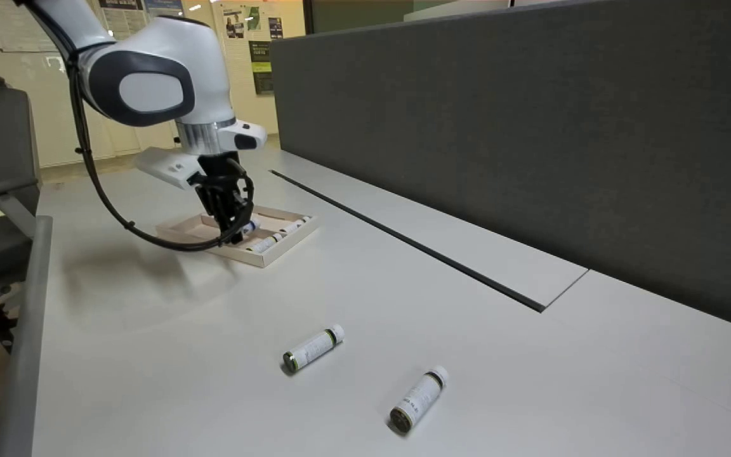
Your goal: Pick up the objects and put them in the box
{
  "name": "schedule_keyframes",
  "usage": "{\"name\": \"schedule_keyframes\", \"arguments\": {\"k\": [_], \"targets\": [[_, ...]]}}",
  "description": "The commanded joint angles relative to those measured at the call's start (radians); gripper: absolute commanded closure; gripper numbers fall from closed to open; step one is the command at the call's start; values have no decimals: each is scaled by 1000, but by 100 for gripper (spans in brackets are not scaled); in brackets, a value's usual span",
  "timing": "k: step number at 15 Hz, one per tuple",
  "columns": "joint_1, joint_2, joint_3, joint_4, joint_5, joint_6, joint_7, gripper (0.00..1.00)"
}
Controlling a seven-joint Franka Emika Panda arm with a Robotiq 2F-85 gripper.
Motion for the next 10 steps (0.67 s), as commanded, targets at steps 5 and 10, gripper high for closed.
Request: {"name": "schedule_keyframes", "arguments": {"k": [5, 10], "targets": [[-28, -3, 16, -4, 36, -73, -29, 93], [-19, -10, 1, -6, 34, -105, -20, 48]]}}
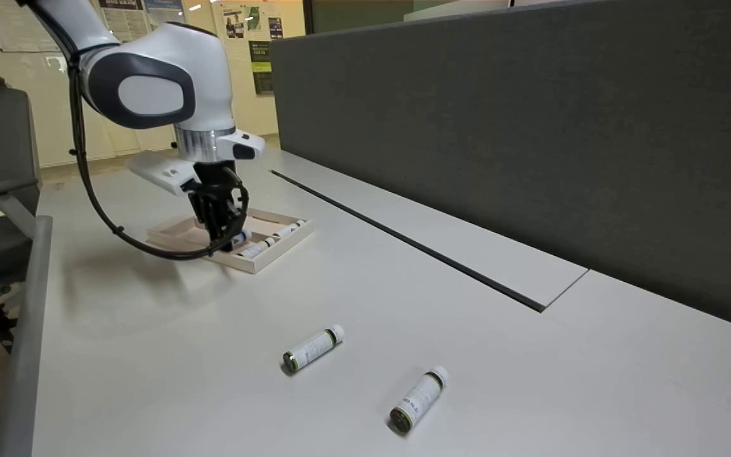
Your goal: Pick up the objects and put them in the box
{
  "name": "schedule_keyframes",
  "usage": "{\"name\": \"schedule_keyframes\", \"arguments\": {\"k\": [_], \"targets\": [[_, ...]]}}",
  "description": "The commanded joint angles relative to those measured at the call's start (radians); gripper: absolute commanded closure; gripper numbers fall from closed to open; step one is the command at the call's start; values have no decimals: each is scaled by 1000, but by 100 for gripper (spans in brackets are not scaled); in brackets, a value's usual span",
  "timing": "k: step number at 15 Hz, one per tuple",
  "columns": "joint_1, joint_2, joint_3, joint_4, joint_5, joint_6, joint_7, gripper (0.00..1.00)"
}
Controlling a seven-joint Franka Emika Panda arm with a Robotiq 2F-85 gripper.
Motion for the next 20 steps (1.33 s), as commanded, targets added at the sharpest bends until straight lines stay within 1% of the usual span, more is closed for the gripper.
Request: {"name": "schedule_keyframes", "arguments": {"k": [1, 2, 4, 6, 7, 8, 9, 11, 12, 13, 14, 16, 17, 20], "targets": [[0, -17, -8, -3, 13, -24, 0, 46], [4, -23, -13, -3, 9, -24, 4, 41], [9, -36, -20, -5, 3, -26, 8, 27], [13, -53, -22, -8, 1, -25, 9, 14], [16, -60, -22, -11, -1, -19, 7, 57], [21, -66, -23, -11, -4, -20, 9, 52], [32, -76, -28, -12, -11, -22, 17, 53], [54, -97, -39, -17, -29, -19, 27, 66], [59, -104, -37, -19, -29, -13, 24, 74], [62, -106, -32, -20, -24, -9, 19, 81], [63, -101, -23, -18, -15, -5, 11, 89], [67, -90, -14, -13, -5, -8, 3, 99], [64, -80, -6, -10, 4, -9, -3, 100], [54, -53, 8, -6, 17, -1, -16, 100]]}}
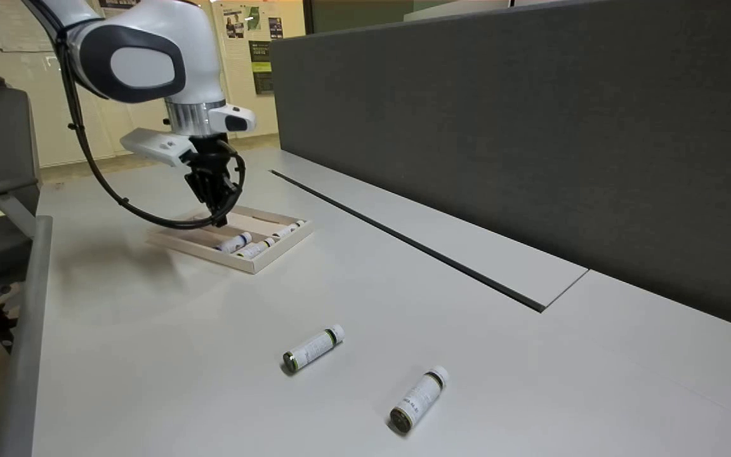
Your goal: Pick up the objects and put them in the box
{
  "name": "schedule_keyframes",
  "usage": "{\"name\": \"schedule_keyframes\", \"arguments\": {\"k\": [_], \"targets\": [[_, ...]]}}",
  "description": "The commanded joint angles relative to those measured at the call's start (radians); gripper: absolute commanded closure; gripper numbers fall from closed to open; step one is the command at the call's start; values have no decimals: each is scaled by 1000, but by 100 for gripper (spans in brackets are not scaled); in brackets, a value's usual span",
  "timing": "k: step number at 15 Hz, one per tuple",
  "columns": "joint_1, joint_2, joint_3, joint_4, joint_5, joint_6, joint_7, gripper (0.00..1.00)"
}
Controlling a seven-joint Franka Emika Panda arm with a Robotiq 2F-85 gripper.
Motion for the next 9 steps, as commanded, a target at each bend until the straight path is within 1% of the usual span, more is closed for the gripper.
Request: {"name": "schedule_keyframes", "arguments": {"k": [1, 5, 9], "targets": [[-10, 27, 8, 1, 15, 8, -10, 100], [-19, 72, -13, 11, 3, 13, -2, 100], [-31, 82, -51, 6, -12, 25, 4, 100]]}}
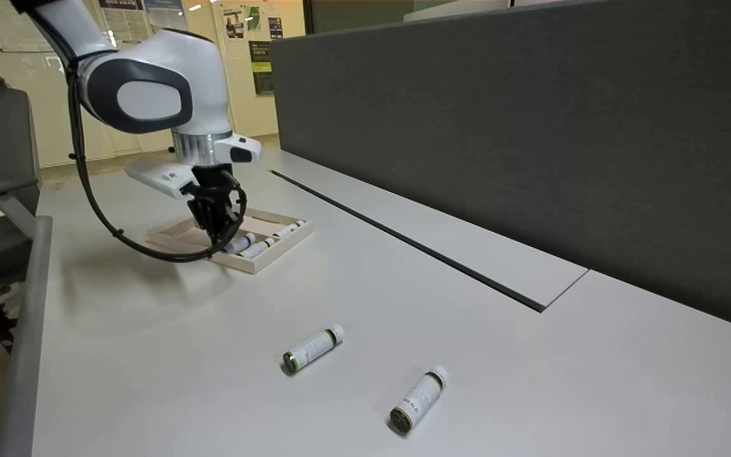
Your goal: Pick up the objects and put them in the box
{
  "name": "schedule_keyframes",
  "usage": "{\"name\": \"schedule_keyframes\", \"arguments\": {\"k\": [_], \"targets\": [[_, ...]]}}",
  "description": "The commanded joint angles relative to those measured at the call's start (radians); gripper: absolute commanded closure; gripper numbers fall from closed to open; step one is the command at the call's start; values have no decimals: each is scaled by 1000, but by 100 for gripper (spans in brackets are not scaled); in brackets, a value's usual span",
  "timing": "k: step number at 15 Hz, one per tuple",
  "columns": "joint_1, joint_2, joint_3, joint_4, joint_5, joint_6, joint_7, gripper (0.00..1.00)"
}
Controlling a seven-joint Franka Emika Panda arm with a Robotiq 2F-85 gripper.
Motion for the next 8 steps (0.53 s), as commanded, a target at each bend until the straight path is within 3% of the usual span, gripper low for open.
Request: {"name": "schedule_keyframes", "arguments": {"k": [1, 8], "targets": [[-18, -2, -28, 0, -12, 8, 6, 100], [-36, -68, -73, -49, -20, 9, 19, 100]]}}
